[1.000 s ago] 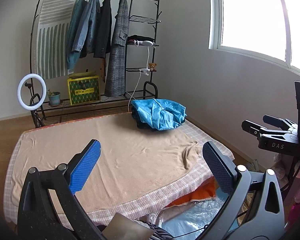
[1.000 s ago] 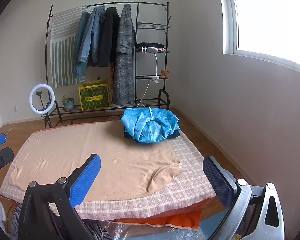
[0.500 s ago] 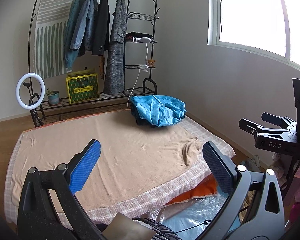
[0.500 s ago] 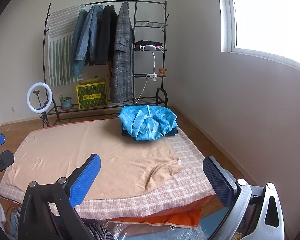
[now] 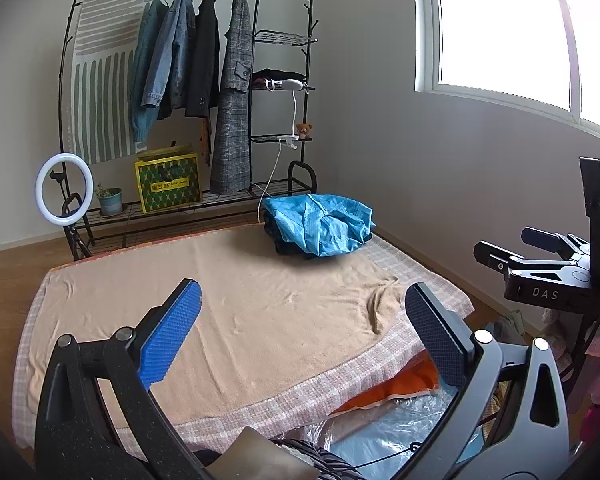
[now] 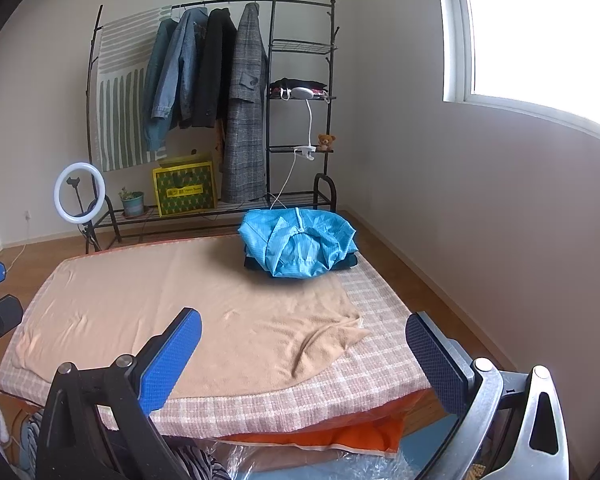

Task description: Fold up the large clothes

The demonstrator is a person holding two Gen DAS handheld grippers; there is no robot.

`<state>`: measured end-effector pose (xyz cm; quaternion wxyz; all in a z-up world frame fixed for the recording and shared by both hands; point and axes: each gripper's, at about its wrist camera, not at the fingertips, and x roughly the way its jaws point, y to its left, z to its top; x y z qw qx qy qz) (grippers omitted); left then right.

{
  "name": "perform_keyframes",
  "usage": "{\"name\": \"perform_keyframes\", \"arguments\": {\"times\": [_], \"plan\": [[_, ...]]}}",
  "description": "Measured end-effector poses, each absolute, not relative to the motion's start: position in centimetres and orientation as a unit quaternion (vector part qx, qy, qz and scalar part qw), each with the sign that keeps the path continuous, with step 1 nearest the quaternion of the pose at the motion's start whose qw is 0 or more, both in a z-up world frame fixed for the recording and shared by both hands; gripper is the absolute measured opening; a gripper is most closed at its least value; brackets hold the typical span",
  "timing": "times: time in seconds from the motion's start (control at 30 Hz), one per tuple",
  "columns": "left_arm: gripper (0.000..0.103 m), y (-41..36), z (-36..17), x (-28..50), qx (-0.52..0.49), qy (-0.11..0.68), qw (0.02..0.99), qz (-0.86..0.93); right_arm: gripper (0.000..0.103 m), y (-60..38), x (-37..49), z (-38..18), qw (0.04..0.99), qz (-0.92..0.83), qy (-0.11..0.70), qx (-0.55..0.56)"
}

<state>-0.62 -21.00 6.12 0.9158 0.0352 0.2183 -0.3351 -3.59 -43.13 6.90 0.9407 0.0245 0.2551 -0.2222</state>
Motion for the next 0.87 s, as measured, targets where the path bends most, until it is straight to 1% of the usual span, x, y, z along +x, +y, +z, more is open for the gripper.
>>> {"name": "perform_keyframes", "arguments": {"times": [0.87], "plan": [[0.103, -19.8, 6.5, 0.0, 0.044, 0.207, 0.923, -0.322, 0.103, -42.4, -3.7, 6.3, 0.939, -0.217, 0.264, 0.026]]}}
